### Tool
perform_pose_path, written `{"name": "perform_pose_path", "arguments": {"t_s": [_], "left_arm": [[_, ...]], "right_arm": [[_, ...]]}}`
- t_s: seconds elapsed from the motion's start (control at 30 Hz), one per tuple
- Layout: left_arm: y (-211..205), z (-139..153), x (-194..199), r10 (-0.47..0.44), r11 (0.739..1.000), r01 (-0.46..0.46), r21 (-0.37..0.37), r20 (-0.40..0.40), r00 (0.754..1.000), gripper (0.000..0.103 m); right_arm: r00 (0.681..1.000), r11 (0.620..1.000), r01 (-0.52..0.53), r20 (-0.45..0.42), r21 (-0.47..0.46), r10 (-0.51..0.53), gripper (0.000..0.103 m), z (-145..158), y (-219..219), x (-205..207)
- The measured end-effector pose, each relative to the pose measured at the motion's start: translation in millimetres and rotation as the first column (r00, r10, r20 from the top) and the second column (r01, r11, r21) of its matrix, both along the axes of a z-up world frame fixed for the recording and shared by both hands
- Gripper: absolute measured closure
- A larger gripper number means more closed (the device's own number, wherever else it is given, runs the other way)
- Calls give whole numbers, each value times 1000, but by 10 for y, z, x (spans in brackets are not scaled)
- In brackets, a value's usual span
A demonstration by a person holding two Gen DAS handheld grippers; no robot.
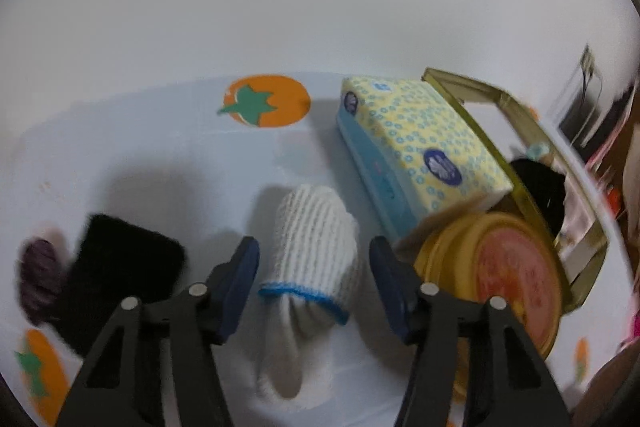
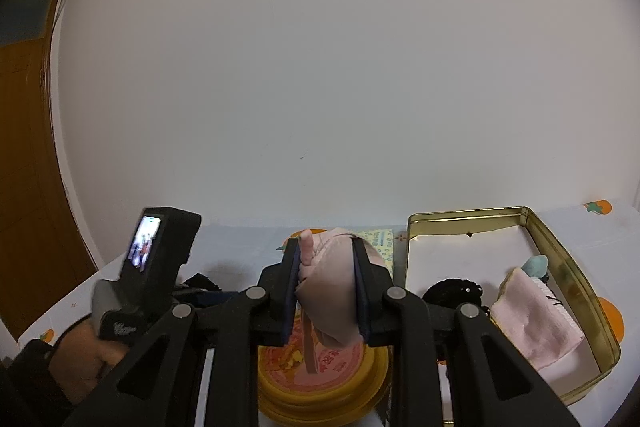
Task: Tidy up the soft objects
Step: 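Carry the pink bundle with the right gripper while the left carries the white glove over the tray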
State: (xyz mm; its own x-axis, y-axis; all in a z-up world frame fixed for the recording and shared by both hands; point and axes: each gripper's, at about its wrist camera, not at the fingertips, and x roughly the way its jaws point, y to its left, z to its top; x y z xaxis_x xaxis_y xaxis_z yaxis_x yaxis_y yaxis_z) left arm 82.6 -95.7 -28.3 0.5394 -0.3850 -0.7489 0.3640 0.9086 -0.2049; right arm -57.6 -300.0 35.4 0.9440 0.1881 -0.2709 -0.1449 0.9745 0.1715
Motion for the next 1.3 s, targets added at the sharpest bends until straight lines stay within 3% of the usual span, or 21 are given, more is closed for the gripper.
{"name": "perform_pose_path", "arguments": {"t_s": [0.13,0.3,0.37,0.43,0.5,0.63,0.77,0.9,1.07,1.3], "left_arm": [[66,-99,32,-11,997,7,-77,-48,999,48],[159,-132,11,5,996,-9,-91,-43,999,69],[179,-100,-22,20,996,-22,-92,-21,1000,72],[176,-5,-117,38,997,-35,-75,41,998,73],[215,114,-187,47,994,-36,-103,102,994,73],[177,403,-505,70,990,-31,-135,293,953,73],[-10,528,-768,77,993,-33,-117,395,915,73],[-221,554,-906,90,995,-65,-75,419,903,73],[-404,528,-928,122,992,-100,-75,390,913,73],[-717,594,-1037,105,994,-82,-75,401,910,73]], "right_arm": [[1000,1000,-1,-6,-7,1,76,-3,14,18],[1000,1000,3,-25,-4,-3,76,-20,14,55],[1000,1000,10,-29,2,-10,76,-21,2,71],[1000,1000,17,-27,6,-16,76,-20,-12,72],[999,1000,27,-19,8,-27,76,-15,-26,64],[1000,1000,29,0,9,-29,76,4,-39,30],[999,1000,30,18,-4,-30,76,15,-72,4],[999,999,45,18,-25,-44,76,-8,-157,-4],[997,996,71,16,-53,-70,76,-37,-340,-10],[994,992,107,21,-67,-106,76,-26,-634,-58]]}}
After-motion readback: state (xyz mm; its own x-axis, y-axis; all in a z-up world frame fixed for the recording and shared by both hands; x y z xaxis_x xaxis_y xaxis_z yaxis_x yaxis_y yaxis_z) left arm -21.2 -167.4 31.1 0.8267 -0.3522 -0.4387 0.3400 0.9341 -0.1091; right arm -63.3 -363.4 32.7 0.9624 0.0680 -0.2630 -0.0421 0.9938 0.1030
